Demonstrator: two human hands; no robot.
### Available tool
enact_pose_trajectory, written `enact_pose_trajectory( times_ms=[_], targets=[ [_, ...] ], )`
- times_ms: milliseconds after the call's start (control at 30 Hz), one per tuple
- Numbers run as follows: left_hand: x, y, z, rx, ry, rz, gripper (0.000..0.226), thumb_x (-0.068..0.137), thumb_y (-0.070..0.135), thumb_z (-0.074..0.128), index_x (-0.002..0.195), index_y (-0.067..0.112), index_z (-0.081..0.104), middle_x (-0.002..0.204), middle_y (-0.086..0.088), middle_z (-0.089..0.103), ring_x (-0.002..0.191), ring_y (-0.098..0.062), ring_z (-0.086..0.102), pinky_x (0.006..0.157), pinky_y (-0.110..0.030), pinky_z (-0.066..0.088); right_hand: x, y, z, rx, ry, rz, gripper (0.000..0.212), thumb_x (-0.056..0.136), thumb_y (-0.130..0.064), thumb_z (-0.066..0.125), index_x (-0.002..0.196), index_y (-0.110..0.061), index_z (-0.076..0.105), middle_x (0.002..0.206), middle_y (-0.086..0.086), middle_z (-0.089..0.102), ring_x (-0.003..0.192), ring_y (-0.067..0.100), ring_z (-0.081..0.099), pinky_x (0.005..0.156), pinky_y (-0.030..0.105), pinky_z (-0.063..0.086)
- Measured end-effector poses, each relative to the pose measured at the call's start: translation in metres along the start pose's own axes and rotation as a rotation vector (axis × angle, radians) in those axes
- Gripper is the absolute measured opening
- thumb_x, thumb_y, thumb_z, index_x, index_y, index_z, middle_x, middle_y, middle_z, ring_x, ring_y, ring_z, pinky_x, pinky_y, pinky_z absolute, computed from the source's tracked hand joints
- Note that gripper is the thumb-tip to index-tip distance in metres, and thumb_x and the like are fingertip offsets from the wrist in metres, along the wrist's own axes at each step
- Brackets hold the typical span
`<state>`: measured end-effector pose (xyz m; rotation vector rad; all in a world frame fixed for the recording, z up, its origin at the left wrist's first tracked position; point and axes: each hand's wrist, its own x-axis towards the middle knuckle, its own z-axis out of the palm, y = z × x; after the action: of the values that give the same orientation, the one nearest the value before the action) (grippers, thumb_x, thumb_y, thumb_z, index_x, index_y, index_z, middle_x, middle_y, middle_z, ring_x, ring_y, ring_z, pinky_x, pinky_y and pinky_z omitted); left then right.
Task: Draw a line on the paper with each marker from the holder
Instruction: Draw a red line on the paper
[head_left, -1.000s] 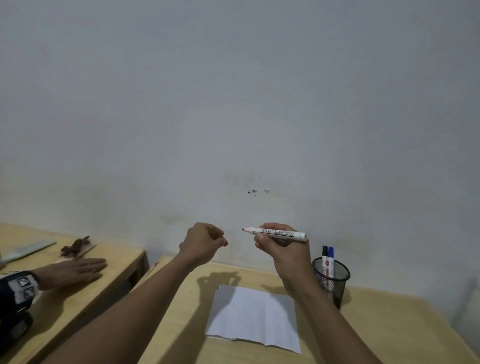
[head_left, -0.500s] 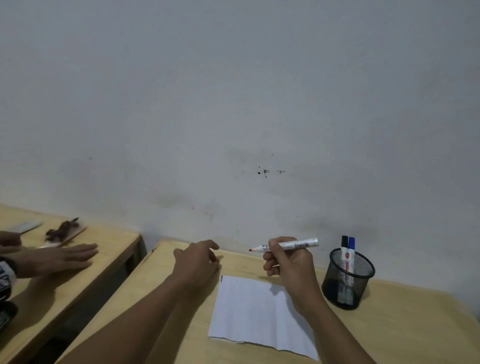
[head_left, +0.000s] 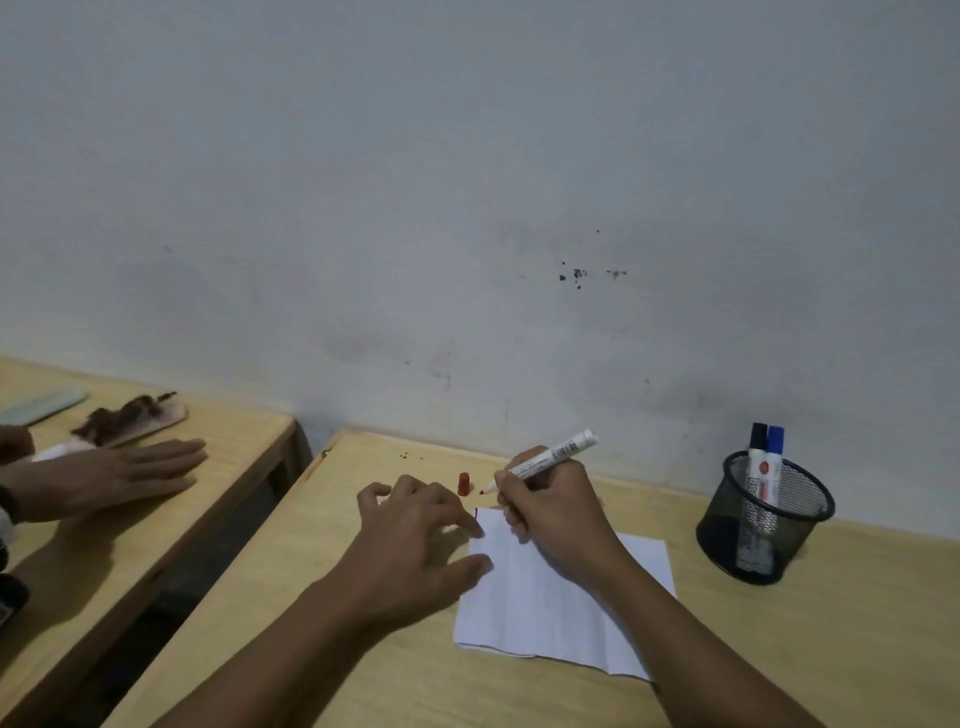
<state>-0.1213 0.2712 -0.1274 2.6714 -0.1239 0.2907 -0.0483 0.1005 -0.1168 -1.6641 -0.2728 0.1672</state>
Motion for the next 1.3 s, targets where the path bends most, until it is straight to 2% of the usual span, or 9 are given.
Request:
enact_pose_trajectory(
  times_ms=[133, 233, 400, 567, 700, 967, 1167, 1300],
  targets=[
    [-0.001, -0.010, -0.004, 0.093, -0.146, 0.043, 0.050, 0.077, 0.076, 0.047, 0.117, 0.051, 0.062, 0.131, 0.028, 0.050, 0.127, -0.001, 0.033, 0.114, -0.053, 0.006, 0.005, 0.016, 0.008, -0.150, -0.007, 0.019, 0.012, 0.093, -0.017, 0.067, 0.085, -0.008, 0.069, 0.063, 0.004, 0.066, 0.053, 0.016, 0.058, 0.049, 0.029, 0.048],
    [0.002, -0.017, -0.003, 0.096, -0.208, 0.039, 0.054, 0.075, 0.080, 0.047, 0.121, 0.054, 0.058, 0.138, 0.029, 0.042, 0.132, -0.002, 0.025, 0.115, -0.060, 0.002, 0.005, 0.022, 0.007, -0.154, 0.033, -0.004, 0.014, 0.094, -0.019, 0.068, 0.083, -0.010, 0.070, 0.063, 0.004, 0.068, 0.052, 0.013, 0.059, 0.048, 0.025, 0.048],
    [0.007, -0.025, -0.004, 0.055, -0.268, 0.044, 0.056, 0.073, 0.079, 0.052, 0.124, 0.055, 0.054, 0.144, 0.025, 0.034, 0.138, -0.005, 0.013, 0.113, -0.068, 0.001, 0.010, 0.026, 0.006, -0.212, 0.029, -0.044, 0.017, 0.095, -0.020, 0.067, 0.081, -0.012, 0.071, 0.061, -0.008, 0.071, 0.051, 0.005, 0.060, 0.049, 0.021, 0.047],
    [0.008, -0.028, 0.001, 0.076, -0.263, 0.054, 0.059, 0.073, 0.081, 0.049, 0.126, 0.055, 0.052, 0.149, 0.022, 0.033, 0.140, -0.009, 0.012, 0.112, -0.070, 0.003, 0.012, 0.031, 0.008, -0.305, 0.028, -0.068, 0.019, 0.095, -0.025, 0.065, 0.080, -0.016, 0.071, 0.059, -0.017, 0.069, 0.053, 0.002, 0.064, 0.050, 0.013, 0.049],
    [0.008, -0.033, 0.004, 0.070, -0.248, 0.081, 0.065, 0.068, 0.086, 0.041, 0.126, 0.057, 0.051, 0.148, 0.021, 0.036, 0.139, -0.011, 0.015, 0.109, -0.072, 0.009, 0.012, 0.033, 0.009, -0.347, 0.038, -0.085, 0.020, 0.095, -0.030, 0.066, 0.078, -0.019, 0.071, 0.058, -0.015, 0.068, 0.054, 0.004, 0.065, 0.052, 0.015, 0.050],
    [0.009, -0.033, 0.005, 0.082, -0.252, 0.076, 0.068, 0.067, 0.086, 0.042, 0.127, 0.055, 0.051, 0.148, 0.020, 0.037, 0.138, -0.011, 0.016, 0.109, -0.073, 0.010, 0.011, 0.036, 0.009, -0.393, 0.051, -0.102, 0.019, 0.095, -0.033, 0.066, 0.081, -0.021, 0.071, 0.059, -0.017, 0.067, 0.056, 0.003, 0.066, 0.053, 0.013, 0.048],
    [0.010, -0.032, 0.005, 0.077, -0.267, 0.062, 0.070, 0.065, 0.087, 0.042, 0.127, 0.054, 0.053, 0.148, 0.021, 0.036, 0.138, -0.010, 0.014, 0.109, -0.074, 0.007, 0.011, 0.037, 0.010, -0.399, 0.064, -0.096, 0.016, 0.094, -0.035, 0.066, 0.082, -0.025, 0.070, 0.066, -0.011, 0.070, 0.063, 0.006, 0.070, 0.056, 0.016, 0.053],
    [0.009, -0.032, 0.004, 0.072, -0.277, 0.057, 0.069, 0.067, 0.087, 0.046, 0.127, 0.054, 0.053, 0.148, 0.021, 0.036, 0.138, -0.010, 0.014, 0.110, -0.074, 0.005, 0.012, 0.036, 0.011, -0.396, 0.054, -0.087, 0.019, 0.095, -0.033, 0.066, 0.079, -0.023, 0.070, 0.062, -0.012, 0.068, 0.059, 0.006, 0.068, 0.054, 0.016, 0.051]
  ],
)
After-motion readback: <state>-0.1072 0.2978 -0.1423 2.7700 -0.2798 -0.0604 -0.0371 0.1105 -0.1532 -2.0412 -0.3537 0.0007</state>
